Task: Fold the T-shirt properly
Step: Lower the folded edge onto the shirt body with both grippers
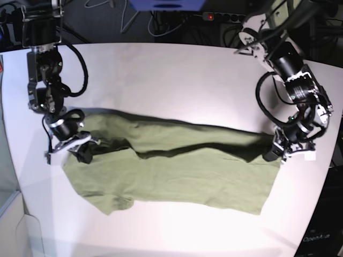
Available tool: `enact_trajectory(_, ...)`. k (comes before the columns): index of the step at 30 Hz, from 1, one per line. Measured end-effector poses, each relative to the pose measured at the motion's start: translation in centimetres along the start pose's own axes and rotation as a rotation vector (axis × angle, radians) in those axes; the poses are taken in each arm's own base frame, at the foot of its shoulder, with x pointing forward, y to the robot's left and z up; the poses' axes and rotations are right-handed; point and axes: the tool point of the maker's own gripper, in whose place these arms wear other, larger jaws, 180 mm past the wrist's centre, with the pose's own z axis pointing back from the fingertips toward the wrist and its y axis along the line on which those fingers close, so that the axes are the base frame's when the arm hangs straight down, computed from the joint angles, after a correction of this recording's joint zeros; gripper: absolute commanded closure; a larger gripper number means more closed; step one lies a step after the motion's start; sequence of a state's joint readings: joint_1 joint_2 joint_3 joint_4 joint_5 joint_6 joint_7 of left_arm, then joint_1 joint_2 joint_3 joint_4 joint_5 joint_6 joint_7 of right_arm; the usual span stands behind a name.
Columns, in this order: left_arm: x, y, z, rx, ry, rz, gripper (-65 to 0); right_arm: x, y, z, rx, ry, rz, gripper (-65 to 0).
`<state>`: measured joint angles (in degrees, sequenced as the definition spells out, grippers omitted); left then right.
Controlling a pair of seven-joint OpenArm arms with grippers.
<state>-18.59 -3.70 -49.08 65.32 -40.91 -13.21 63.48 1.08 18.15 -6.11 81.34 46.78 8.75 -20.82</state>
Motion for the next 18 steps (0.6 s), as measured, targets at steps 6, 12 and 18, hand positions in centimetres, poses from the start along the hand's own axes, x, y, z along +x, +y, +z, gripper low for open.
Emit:
enact_trajectory(6, 0.4, 0.2, -0.1, 0.002, -0.019, 0.004, -4.2, -0.5, -0.4, -0.1, -0.009, 0.013, -0.007, -1.5)
enact_trajectory(12, 1.2, -0.3, -0.1, -0.005, -0.029, -0.005, -4.5, -0.4, -0.6, 0.0, -0.012, 0.016, 0.003, -7.7)
enact_trajectory(18, 1.6, 0.0, 0.0, 0.003, -0.026, -0.001, -29.6, -0.4, -1.0, 0.2, -0.018, 0.018, 0.013, -31.2)
